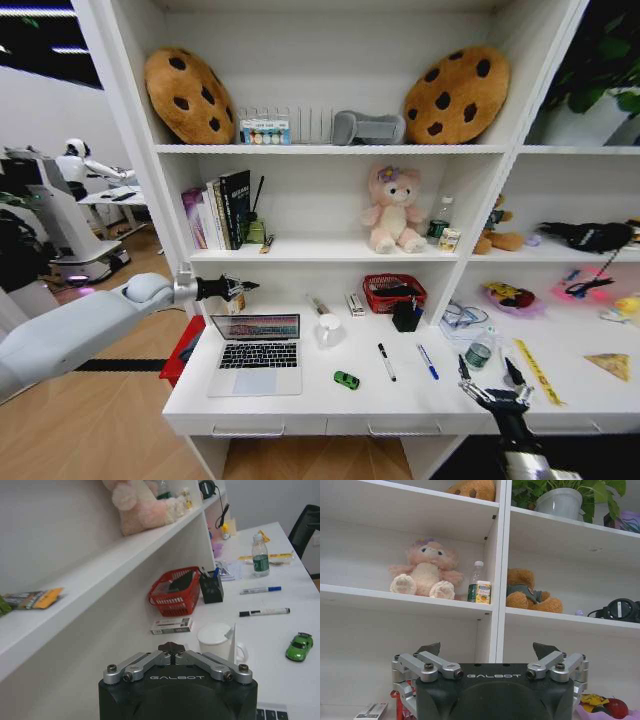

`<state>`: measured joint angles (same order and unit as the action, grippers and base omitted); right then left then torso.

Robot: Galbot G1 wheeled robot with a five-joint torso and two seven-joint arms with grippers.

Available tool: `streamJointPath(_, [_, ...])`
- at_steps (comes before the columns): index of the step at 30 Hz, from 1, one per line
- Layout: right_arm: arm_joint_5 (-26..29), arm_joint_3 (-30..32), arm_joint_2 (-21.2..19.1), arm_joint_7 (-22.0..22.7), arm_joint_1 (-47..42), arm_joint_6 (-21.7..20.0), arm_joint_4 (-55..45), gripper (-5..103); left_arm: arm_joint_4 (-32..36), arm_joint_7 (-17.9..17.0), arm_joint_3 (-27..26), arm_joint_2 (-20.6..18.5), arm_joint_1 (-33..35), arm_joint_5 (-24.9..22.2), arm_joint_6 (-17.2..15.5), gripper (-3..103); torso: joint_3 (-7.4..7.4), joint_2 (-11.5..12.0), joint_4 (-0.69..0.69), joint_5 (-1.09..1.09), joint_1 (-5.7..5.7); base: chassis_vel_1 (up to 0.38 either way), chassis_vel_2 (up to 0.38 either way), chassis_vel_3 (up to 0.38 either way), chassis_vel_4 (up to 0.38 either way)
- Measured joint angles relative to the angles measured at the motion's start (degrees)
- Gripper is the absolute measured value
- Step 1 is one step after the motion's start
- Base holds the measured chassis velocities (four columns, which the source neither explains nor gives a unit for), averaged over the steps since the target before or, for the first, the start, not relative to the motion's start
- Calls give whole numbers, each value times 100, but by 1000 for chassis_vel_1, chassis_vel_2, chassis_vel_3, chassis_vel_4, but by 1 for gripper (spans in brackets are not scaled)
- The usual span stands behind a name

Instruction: Organize the objects on the table.

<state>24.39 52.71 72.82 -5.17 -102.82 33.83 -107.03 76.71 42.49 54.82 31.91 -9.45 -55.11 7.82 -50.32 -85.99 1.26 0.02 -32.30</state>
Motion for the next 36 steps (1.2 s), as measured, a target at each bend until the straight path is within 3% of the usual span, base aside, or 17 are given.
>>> streamJointPath(2, [75, 21, 3, -61, -6, 90, 89, 100, 83, 0, 263, -13, -30, 136, 3, 0, 0, 0, -6, -2, 0, 0, 0, 0, 0])
streamJointPath(9, [118, -8, 10, -80, 54, 112, 138, 100, 373, 21, 394, -204, 127, 454, 26, 0, 0, 0, -5, -4, 0, 0, 0, 0, 0])
streamJointPath(14, [112, -90, 2, -81, 175, 112, 219, 100, 1107, -151, 331, -769, 399, 463, -74, 0, 0, 0, -3, -1, 1, 0, 0, 0, 0])
streamJointPath(16, [101, -131, 13, -82, 229, 112, 237, 100, 1428, -287, -141, -1044, 844, 509, -138, 0, 1, 0, -5, -4, 0, 0, 0, 0, 0])
streamJointPath(17, [89, -168, 28, -85, 258, 110, 246, 100, 1797, -461, -624, -1332, 1474, 575, -178, 0, 2, 0, -4, 3, 1, 0, 0, 0, 0])
streamJointPath(18, [89, -168, 28, -85, 258, 110, 246, 100, 1797, -461, -624, -1332, 1474, 575, -178, 0, 2, 0, -4, 3, 1, 0, 0, 0, 0])
streamJointPath(20, [79, -192, 31, -87, 284, 106, 262, 100, 2278, -677, -714, -1697, 2070, 674, -216, 0, 1, 0, -7, -9, 1, 0, 0, 0, 0])
streamJointPath(22, [73, -206, 28, -92, 296, 105, 271, 100, 2513, -775, -866, -1866, 2474, 779, -200, 0, 2, 0, -7, -2, 1, 0, 0, 0, 0])
streamJointPath(27, [70, -221, 8, -93, 304, 99, 267, 100, 2581, -876, -1513, -1957, 3397, 932, -163, 0, 1, -1, -3, -6, 1, 0, 0, 0, 0])
streamJointPath(28, [71, -221, 6, -90, 304, 90, 230, 100, 2587, -908, -2068, -1958, 4025, 996, -161, 0, 1, 0, 0, -1, 1, 0, 0, 0, 0])
streamJointPath(30, [74, -216, 6, -87, 300, 89, 216, 100, 2610, -928, -2272, -1954, 4294, 1016, -161, 0, 1, 0, -2, 1, 1, 0, 0, 0, 0])
streamJointPath(32, [90, -175, 8, -82, 236, 95, 190, 100, 2649, -1062, -3034, -1878, 5195, 1042, -140, 0, 0, 0, -5, -4, 1, 0, 0, 0, 0])
streamJointPath(33, [90, -175, 8, -82, 236, 95, 190, 100, 2649, -1062, -3034, -1878, 5195, 1042, -140, 0, 0, 0, -5, -4, 1, 0, 0, 0, 0])
streamJointPath(36, [91, -148, -25, -85, 144, 122, 174, 100, 2624, -1367, -4965, -1640, 6743, 722, -58, -3, 1, -1, -2, -3, 1, 0, 0, 0, 0])
